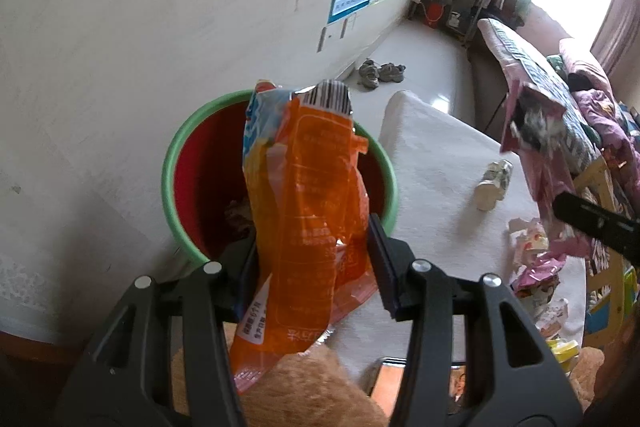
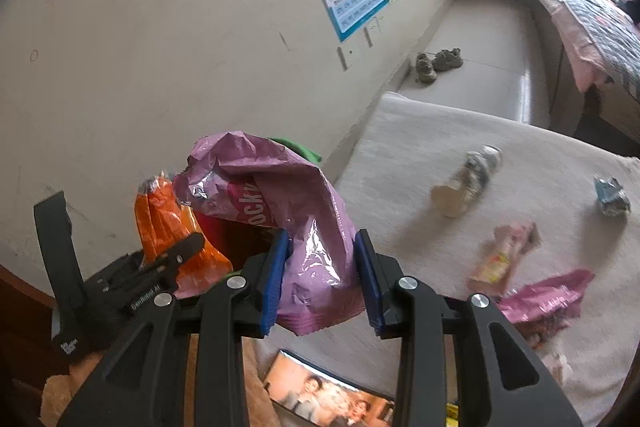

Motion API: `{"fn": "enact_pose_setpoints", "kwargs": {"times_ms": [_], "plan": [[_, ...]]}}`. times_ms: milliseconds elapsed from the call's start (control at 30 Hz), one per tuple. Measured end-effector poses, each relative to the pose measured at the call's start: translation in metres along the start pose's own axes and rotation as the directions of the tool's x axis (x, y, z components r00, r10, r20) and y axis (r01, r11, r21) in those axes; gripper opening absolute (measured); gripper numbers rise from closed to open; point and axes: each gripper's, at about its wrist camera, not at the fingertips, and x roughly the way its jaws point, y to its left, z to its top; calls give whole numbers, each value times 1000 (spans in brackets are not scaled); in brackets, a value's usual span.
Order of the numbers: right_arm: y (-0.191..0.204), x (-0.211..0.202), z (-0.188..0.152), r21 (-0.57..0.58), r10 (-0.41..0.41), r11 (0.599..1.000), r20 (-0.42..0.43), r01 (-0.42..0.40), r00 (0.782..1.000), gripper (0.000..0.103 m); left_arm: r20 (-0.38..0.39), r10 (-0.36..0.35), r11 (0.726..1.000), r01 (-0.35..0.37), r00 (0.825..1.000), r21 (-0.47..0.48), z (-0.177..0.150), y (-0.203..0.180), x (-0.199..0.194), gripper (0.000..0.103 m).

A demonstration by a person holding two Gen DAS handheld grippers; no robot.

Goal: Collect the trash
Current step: 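Carry the orange bag and pink bag over the green bin with both grippers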

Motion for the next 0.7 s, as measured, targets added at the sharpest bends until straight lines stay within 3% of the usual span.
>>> {"fn": "enact_pose_setpoints", "kwargs": {"times_ms": [300, 700], "plan": [[24, 32, 20, -11, 30, 999, -40, -31, 999, 34, -18, 30, 998, -31, 999, -55, 4, 31, 9, 47], [39, 68, 21, -10, 42, 999, -113, -43, 993, 36, -25, 51, 997, -52, 998, -63, 7, 39, 18, 47]]}}
